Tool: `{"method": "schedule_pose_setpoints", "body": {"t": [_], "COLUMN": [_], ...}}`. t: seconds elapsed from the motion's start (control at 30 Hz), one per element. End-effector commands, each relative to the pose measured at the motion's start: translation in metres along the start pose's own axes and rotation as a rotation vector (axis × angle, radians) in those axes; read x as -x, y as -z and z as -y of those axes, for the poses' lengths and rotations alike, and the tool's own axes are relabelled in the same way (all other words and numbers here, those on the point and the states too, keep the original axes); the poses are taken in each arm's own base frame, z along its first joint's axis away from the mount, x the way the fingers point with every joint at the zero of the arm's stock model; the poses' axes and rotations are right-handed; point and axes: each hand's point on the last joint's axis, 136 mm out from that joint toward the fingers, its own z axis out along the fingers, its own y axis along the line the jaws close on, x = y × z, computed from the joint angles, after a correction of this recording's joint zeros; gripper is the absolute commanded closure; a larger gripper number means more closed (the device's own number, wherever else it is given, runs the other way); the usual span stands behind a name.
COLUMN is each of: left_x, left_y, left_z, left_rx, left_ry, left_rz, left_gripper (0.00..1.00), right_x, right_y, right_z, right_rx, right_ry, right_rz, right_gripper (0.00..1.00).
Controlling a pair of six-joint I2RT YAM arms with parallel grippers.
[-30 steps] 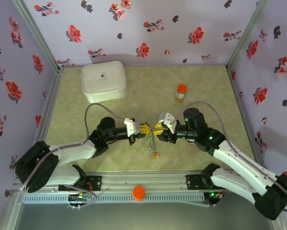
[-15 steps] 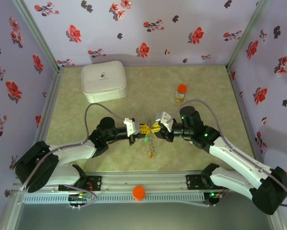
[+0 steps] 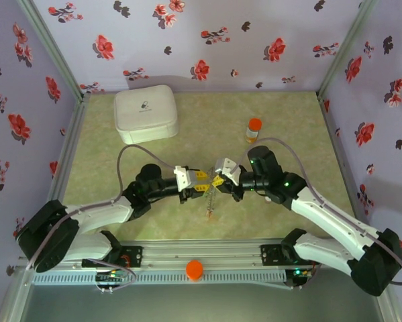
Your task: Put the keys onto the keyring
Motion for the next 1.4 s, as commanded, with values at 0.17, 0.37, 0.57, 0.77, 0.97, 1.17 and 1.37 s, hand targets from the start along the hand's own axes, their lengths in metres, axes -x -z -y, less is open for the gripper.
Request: {"method": "schedule_pose_setpoints", "body": {"t": [0.17,0.37,0.57,0.77,0.97,1.17,1.37], "left_x": [-0.016,-0.007,-0.003,-0.003,0.004,0.006,0.001], "left_y": [0.003,-0.001,-0.004,-0.005,-0.004,-0.004,-0.004], "left_z": [0.0,0.007,0.011,0.011,0.002,-0.01,-0.028], "left_rx": [-0.007,-0.058,-0.085,-0.085,-0.019,0.06,0.157], "left_ry": [-0.055,-0.04,-0.018,-0.023,-0.037,-0.036,-0.009], "left_rz": [-0.166,-0.117,-0.085,-0.064,0.025,0.062,0.027], "left_gripper": [0.68,0.7,0.85,1.0,1.0,1.0,1.0], "right_x": [-0.006,-0.003,0.002,0.014,0.008,0.017,0.014], "right_y": [-0.002,-0.013,-0.019,-0.013,0.01,0.014,0.023], "right_z": [0.004,0.005,0.001,0.001,0.019,0.019,0.05], "right_rx": [-0.044,-0.048,-0.037,-0.077,-0.14,-0.133,-0.296], "right_ry": [0.152,0.221,0.234,0.177,-0.066,-0.287,-0.69], "right_rz": [-0.223,-0.284,-0.268,-0.157,0.047,0.142,0.219], "right_gripper": [1.0,1.0,1.0,0.92,0.62,0.59,0.57]}}
